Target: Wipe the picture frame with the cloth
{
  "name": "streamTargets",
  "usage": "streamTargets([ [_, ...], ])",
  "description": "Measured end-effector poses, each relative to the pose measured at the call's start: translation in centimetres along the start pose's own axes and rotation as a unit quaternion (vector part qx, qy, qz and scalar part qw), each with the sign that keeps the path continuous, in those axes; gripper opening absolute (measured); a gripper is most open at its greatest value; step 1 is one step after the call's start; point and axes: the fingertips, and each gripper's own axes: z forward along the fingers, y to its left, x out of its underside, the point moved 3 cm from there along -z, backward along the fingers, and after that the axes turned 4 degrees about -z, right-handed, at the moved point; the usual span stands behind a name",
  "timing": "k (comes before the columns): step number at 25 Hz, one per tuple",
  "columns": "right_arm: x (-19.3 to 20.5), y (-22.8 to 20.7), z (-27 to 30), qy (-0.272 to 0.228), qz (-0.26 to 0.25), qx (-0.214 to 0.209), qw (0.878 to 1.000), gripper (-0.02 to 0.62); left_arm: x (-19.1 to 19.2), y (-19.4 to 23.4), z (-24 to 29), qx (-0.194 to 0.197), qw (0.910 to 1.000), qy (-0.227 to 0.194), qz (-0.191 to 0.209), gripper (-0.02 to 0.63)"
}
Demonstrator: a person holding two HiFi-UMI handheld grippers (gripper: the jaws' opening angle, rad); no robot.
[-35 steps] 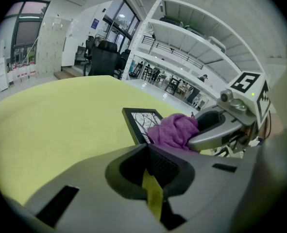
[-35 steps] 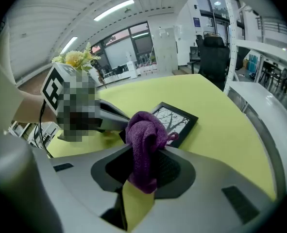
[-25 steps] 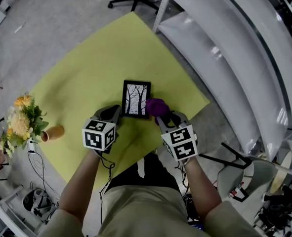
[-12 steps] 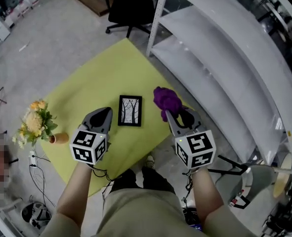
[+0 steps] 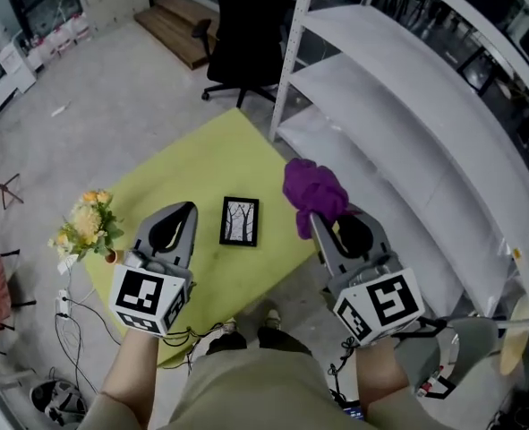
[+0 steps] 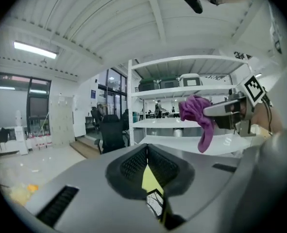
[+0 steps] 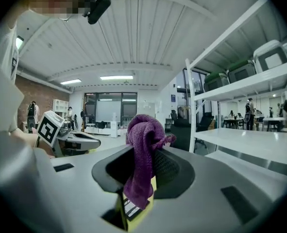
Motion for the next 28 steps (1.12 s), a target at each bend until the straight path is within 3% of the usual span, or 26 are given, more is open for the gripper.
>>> streamTargets([
  [3,-2.4,0.8,-1.7,-0.023,-0.023,-0.001,0.999,0.103,-2.5,-0.9,-2.1,-0.007,0.9993,-0.026,0.024,0.008],
  [11,-5.1,2.7,-4.9,-0.059,-0.05,-0.004,0.997,0.104,-4.9,-2.5,-6.1,-0.01,0.9988,-0.047,0.013,0.008],
  [28,0.5,4.8,-3.8,0.001,-0.032,-0.048,0.998,0.104,-0.8,-3.1,-7.6,-0.041,0.9987,-0.005,0.031,0.008],
])
